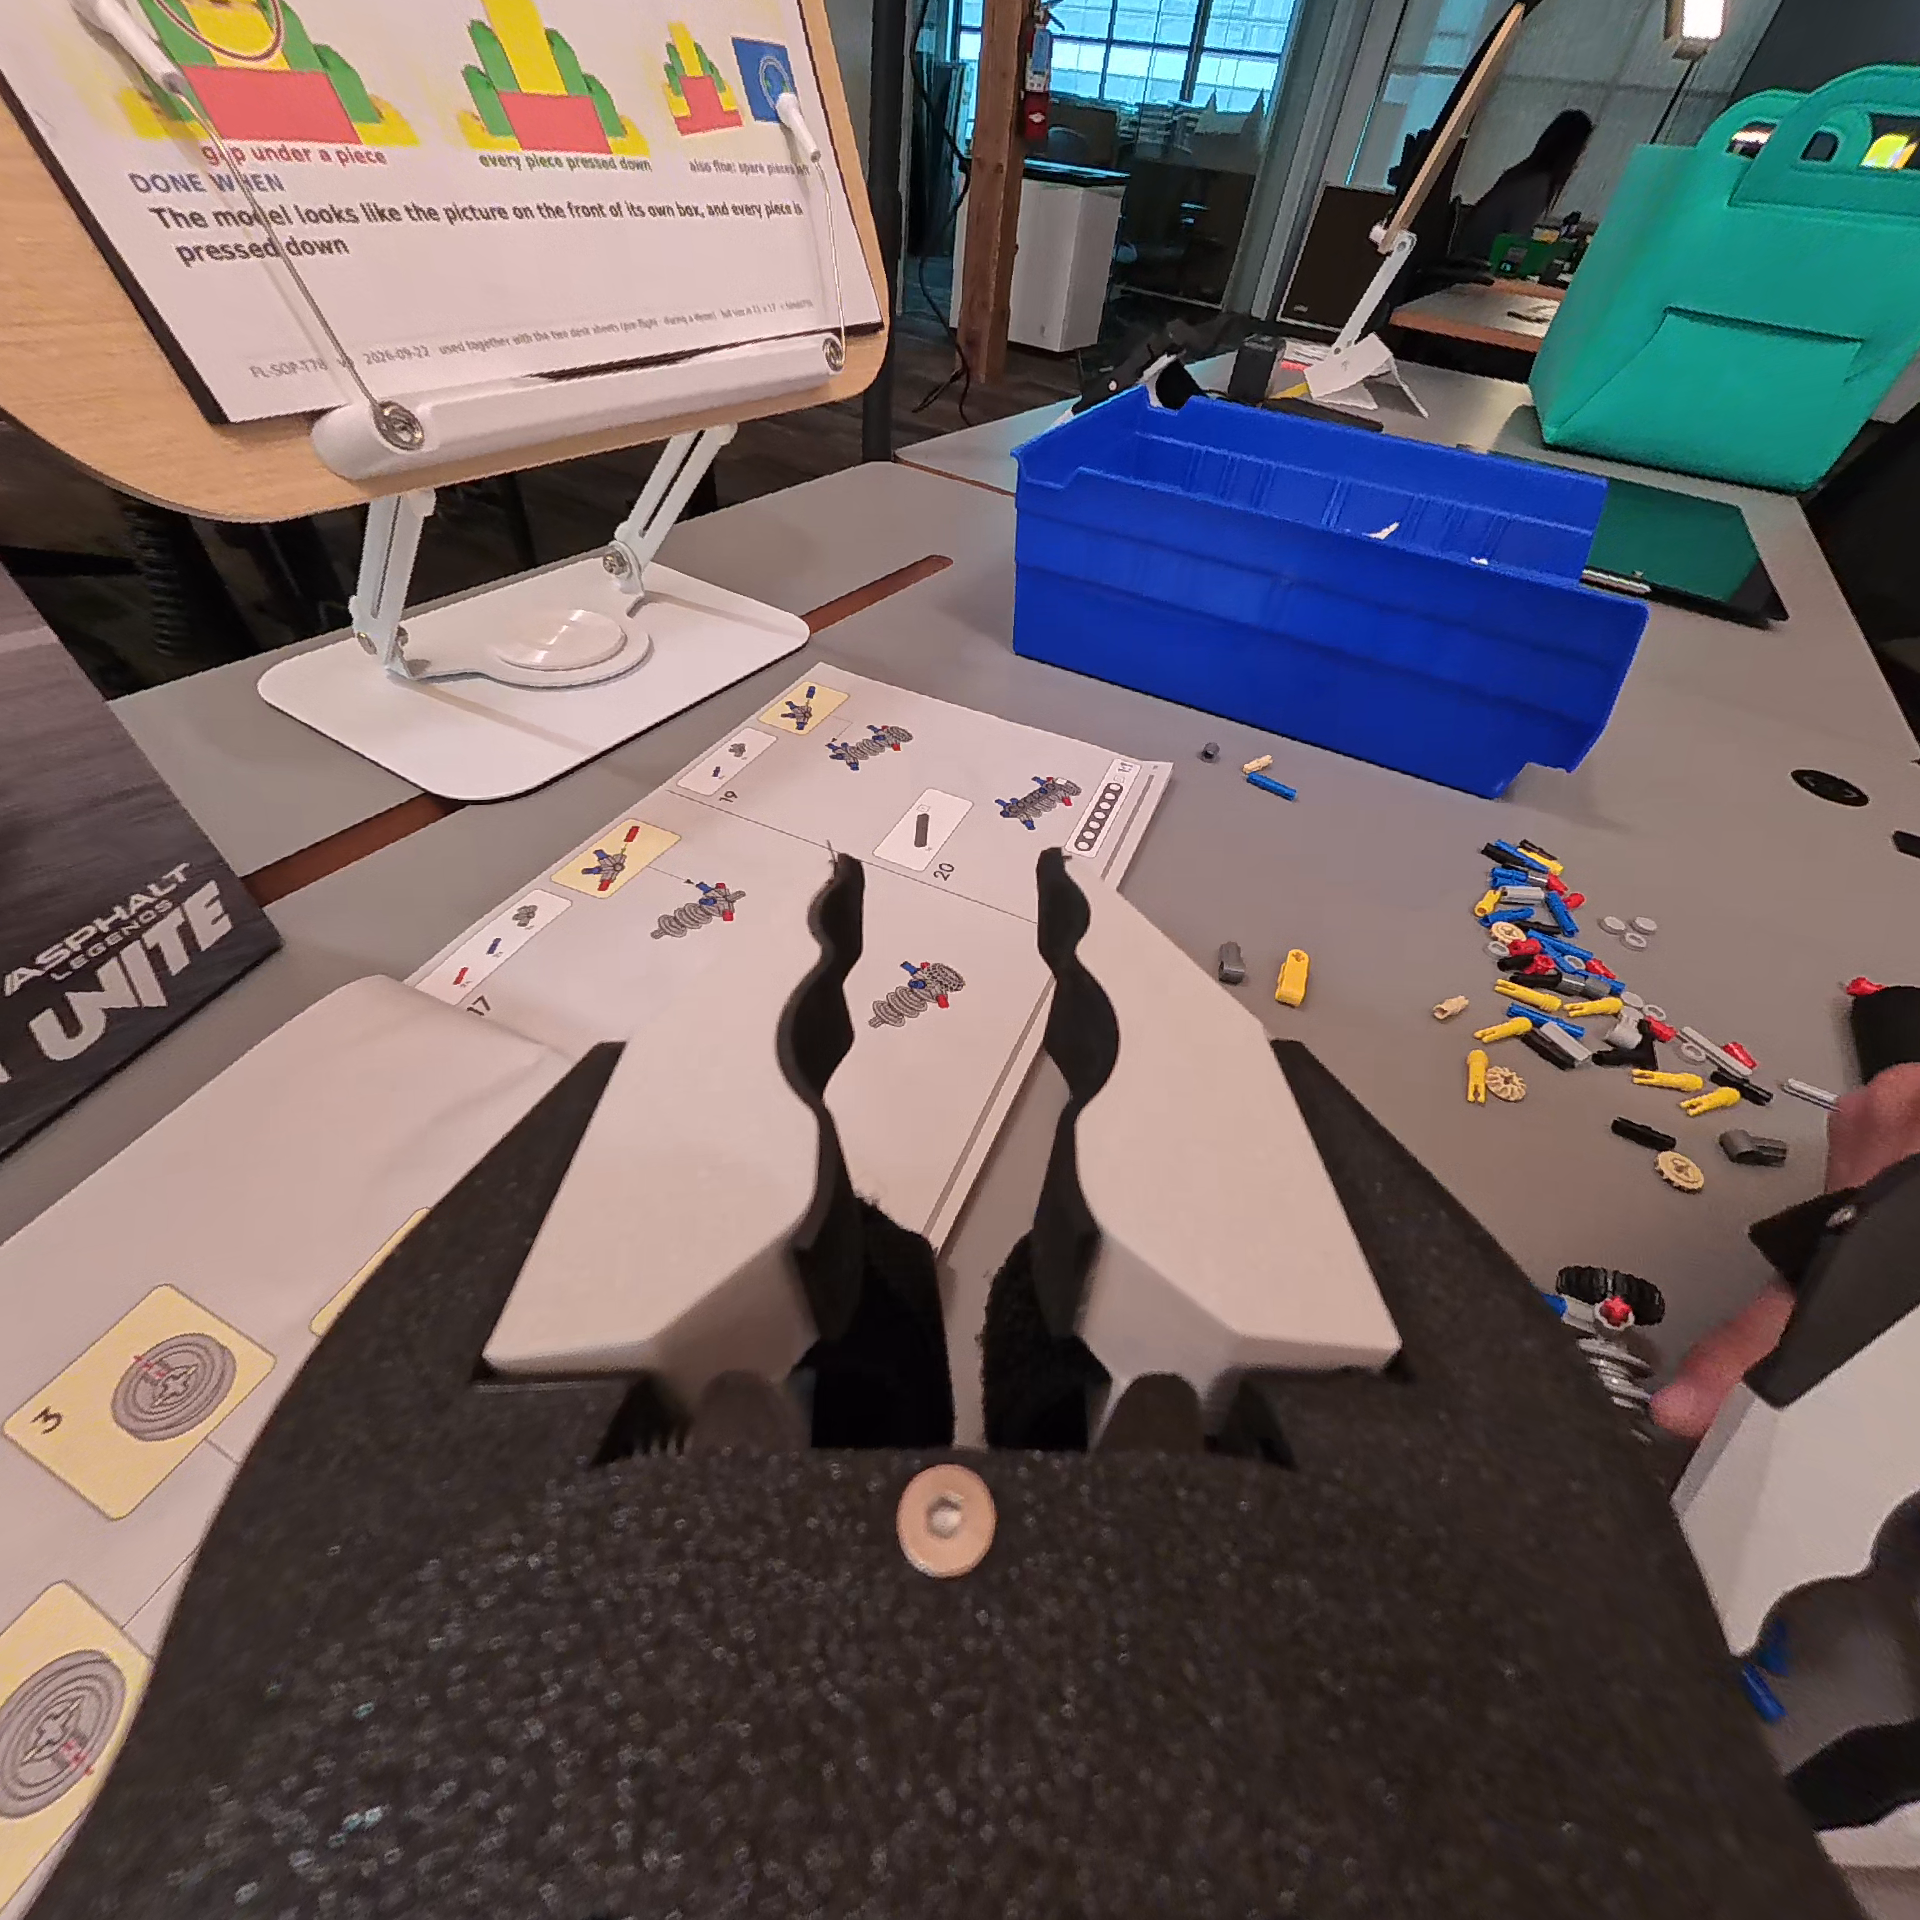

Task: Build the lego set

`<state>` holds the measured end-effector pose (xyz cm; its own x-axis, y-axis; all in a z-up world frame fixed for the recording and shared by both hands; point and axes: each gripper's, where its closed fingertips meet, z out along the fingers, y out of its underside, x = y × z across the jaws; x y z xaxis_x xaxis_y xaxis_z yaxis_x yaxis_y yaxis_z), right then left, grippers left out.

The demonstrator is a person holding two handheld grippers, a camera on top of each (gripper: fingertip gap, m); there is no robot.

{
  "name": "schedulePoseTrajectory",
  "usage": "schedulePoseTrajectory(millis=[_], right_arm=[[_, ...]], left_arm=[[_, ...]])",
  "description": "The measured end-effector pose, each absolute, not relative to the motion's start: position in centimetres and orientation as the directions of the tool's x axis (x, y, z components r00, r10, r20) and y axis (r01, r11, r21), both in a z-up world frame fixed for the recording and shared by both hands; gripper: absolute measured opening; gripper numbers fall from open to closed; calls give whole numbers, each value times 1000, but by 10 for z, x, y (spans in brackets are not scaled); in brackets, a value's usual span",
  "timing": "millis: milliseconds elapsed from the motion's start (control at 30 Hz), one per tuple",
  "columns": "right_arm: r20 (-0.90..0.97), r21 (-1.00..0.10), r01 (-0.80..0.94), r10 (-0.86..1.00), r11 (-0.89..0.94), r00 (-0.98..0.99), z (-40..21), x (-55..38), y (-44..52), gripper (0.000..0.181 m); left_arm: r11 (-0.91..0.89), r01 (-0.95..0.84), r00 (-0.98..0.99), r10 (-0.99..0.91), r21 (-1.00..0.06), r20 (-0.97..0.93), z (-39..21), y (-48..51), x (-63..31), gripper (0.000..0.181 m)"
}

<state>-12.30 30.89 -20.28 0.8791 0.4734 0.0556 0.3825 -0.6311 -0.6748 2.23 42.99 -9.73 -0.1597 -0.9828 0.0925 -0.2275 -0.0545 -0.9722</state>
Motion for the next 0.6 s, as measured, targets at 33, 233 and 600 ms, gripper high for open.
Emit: schedulePoseTrajectory(millis=[33,233,600], right_arm=[[48,-668,387,483,-635,875,-204,-124,308,21],[47,-658,418,520,-626,853,-208,-129,307,7],[100,-879,206,256,-430,962,-94,12,358,6]], left_arm=[[-53,-228,-160,-983,-972,91,-97,430,22,32],[-54,-226,-160,-983,-973,92,-96,430,22,32],[-79,-228,-156,-981,-970,117,-97,433,21,30]])
